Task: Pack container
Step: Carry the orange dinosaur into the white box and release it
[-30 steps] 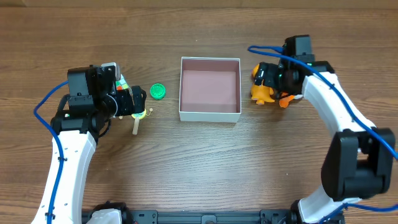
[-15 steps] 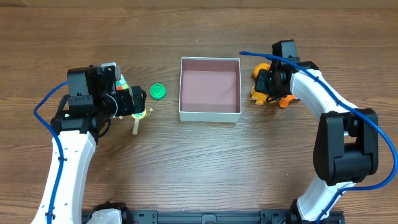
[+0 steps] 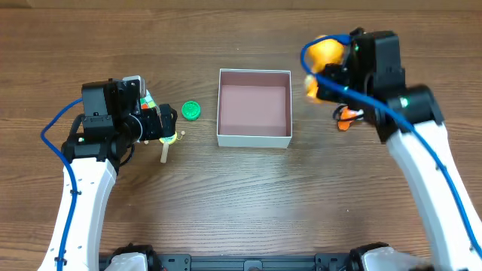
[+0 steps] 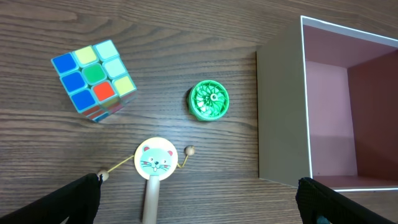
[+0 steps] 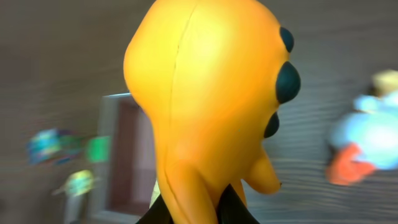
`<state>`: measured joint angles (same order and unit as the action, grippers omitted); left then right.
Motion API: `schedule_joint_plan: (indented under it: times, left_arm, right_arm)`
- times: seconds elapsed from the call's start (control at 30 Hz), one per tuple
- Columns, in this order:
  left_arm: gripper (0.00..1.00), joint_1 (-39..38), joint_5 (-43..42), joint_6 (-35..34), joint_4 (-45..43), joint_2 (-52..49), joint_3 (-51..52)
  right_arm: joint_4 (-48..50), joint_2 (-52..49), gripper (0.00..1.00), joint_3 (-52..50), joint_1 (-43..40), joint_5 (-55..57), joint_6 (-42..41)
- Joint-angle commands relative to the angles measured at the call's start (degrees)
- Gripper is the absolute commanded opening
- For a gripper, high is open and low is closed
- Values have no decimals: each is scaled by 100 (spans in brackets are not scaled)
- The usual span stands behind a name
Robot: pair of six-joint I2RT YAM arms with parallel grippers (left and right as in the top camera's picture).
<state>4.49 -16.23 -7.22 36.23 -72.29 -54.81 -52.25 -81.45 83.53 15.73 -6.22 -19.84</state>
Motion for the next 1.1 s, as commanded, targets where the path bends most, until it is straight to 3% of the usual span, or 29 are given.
schedule_joint_plan:
  times: [0.0, 0.23, 0.5, 0.63, 0.7, 0.73, 0.77, 1.07]
  left_arm:
    - [100, -17, 13, -52, -9, -35, -160]
    - [100, -17, 13, -52, -9, -35, -160]
    - [100, -17, 13, -52, -9, -35, -160]
    - [100, -17, 13, -52, -9, -35, -160]
    - [100, -17, 13, -52, -9, -35, -160]
    - [100, -17, 13, -52, -9, -35, -160]
    - [100, -17, 13, -52, -9, -35, -160]
    - [100, -17, 13, -52, -9, -35, -160]
  right_arm:
    - [142, -168, 9, -26, 719, -181, -570]
    - [1161, -1587, 8, -175, 1895, 24, -1158]
    - [2168, -2800, 13, -175, 2026, 236, -1320]
    - [2221, -2874, 22, -175, 2026, 273, -1320]
    - [2216, -2874, 35, -175, 2026, 271, -1320]
    - [2203, -2874, 49, -175, 2026, 269, -1320]
    - [2166, -2874, 55, -175, 2028, 251, -1316]
    - [2031, -2605, 56, -162, 2022, 278, -1003]
